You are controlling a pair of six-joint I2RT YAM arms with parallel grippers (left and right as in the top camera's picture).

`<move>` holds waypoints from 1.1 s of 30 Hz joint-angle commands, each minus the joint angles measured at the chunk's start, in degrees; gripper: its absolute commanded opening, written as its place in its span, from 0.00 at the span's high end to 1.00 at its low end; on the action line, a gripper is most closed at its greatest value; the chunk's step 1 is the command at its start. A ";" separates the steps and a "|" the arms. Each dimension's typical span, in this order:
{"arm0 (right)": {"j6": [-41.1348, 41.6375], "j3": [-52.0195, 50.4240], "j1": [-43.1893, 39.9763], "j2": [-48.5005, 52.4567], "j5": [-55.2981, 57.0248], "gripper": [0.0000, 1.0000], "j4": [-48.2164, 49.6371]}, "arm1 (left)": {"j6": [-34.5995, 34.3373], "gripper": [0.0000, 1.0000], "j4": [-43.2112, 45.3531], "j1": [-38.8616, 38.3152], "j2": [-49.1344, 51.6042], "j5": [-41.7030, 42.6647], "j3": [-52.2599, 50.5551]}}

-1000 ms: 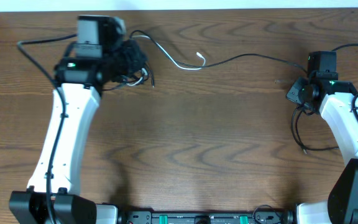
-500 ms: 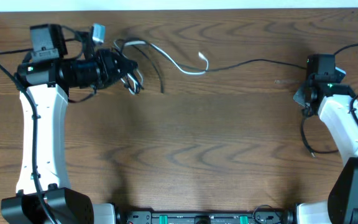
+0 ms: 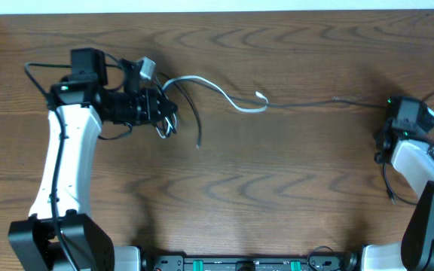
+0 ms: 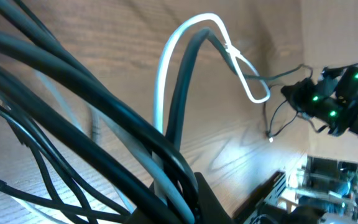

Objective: Untangle cables
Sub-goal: 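Carry the bundle up-left with the left gripper, stretching the cable apart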

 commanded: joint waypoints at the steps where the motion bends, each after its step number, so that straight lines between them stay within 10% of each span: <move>1: 2.69 -3.06 -2.73 0.00 -2.73 0.99 4.04 | 1.88 0.93 3.34 -1.57 0.37 -1.01 -4.09; 8: -0.20 -4.28 -4.52 0.00 -12.61 0.93 8.13 | 5.77 0.92 11.47 -5.22 0.68 -1.03 -12.46; 14: -6.82 -4.26 -4.52 0.00 -23.54 0.37 9.81 | 5.75 0.92 16.24 -7.34 0.70 -1.40 -17.07; 21: -13.29 -1.88 -4.52 -0.17 -32.65 0.02 7.37 | 5.70 0.92 16.00 -8.37 0.70 -2.49 -17.29; 33: -18.60 16.22 -3.72 -0.55 -47.65 0.01 -21.07 | 5.73 0.92 16.50 -8.48 0.70 -2.49 -17.29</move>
